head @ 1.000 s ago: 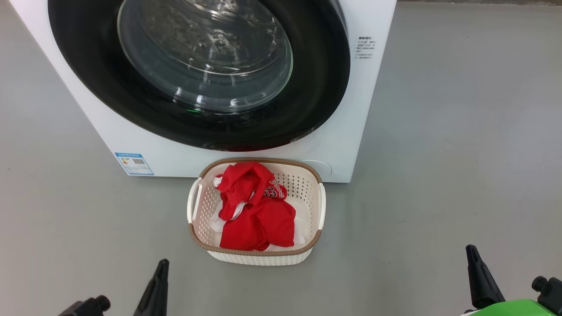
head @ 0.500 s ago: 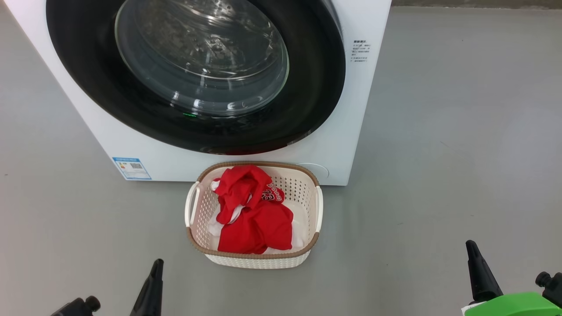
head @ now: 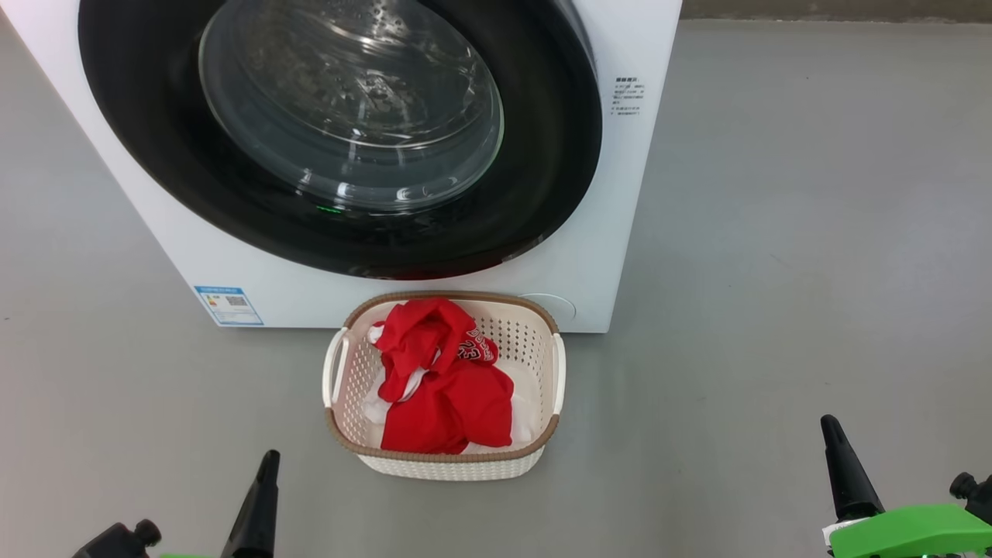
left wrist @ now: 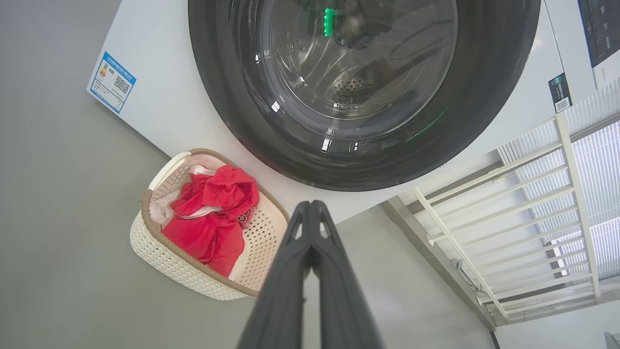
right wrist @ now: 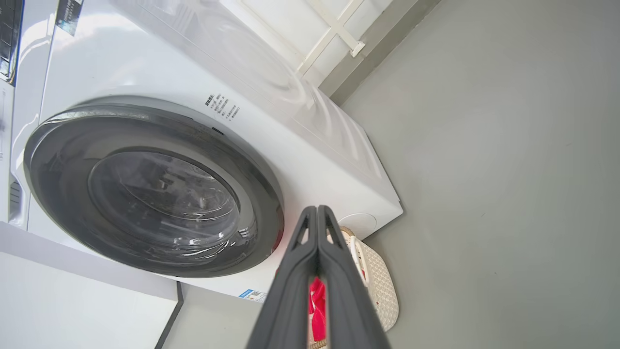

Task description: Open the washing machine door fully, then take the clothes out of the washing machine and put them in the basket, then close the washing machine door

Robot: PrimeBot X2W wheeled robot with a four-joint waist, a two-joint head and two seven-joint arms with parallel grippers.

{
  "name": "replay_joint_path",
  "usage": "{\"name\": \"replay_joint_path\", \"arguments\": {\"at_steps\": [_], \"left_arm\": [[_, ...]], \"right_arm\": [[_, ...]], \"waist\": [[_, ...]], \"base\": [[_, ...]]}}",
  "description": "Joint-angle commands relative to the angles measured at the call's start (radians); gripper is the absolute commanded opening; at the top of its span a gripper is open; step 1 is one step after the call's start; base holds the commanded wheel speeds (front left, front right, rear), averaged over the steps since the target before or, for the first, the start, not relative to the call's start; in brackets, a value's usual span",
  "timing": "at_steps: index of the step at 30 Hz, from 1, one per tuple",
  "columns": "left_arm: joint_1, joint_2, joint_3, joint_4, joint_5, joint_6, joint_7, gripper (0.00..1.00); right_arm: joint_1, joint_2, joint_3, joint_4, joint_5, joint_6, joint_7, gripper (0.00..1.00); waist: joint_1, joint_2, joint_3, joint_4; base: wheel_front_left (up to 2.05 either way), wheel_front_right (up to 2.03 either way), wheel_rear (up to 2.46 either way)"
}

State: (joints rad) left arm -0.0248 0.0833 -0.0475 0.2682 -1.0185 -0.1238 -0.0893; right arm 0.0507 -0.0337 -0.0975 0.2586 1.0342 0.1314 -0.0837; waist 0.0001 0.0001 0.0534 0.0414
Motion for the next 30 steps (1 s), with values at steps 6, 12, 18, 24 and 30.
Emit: {"name": "replay_joint_path", "arguments": {"at_steps": [6, 12, 18, 24, 30], "left_arm": [[-0.041, 0.008, 0.036, -0.023, -0.077, -0.004, 0.021, 0.0], [-0.045, 0.006, 0.047, -0.023, -0.139, -0.004, 0.038, 0.0], [-0.05, 0.004, 0.057, -0.023, -0.199, -0.005, 0.056, 0.0], [-0.054, 0.002, 0.068, -0.023, -0.26, -0.005, 0.073, 0.0], [-0.059, 0.0, 0.078, -0.024, -0.32, -0.005, 0.091, 0.0]], "right_arm": [[-0.059, -0.021, 0.01, -0.022, 0.079, 0.0, 0.021, 0.0], [-0.07, -0.023, 0.01, -0.021, 0.137, 0.0, 0.038, 0.0], [-0.081, -0.024, 0.01, -0.02, 0.196, 0.0, 0.056, 0.0], [-0.092, -0.026, 0.009, -0.019, 0.254, 0.0, 0.074, 0.0], [-0.103, -0.027, 0.009, -0.019, 0.311, -0.001, 0.091, 0.0]], "waist": [[-0.0001, -0.0001, -0.006, -0.005], [-0.0001, -0.0001, -0.011, -0.009], [-0.0001, -0.0001, -0.016, -0.013], [-0.0001, -0.0001, -0.021, -0.017], [-0.0001, -0.0001, -0.026, -0.021]], "base": [[0.0, 0.0, 0.0], [0.0, 0.0, 0.0], [0.0, 0.0, 0.0], [0.0, 0.0, 0.0], [0.0, 0.0, 0.0]]}}
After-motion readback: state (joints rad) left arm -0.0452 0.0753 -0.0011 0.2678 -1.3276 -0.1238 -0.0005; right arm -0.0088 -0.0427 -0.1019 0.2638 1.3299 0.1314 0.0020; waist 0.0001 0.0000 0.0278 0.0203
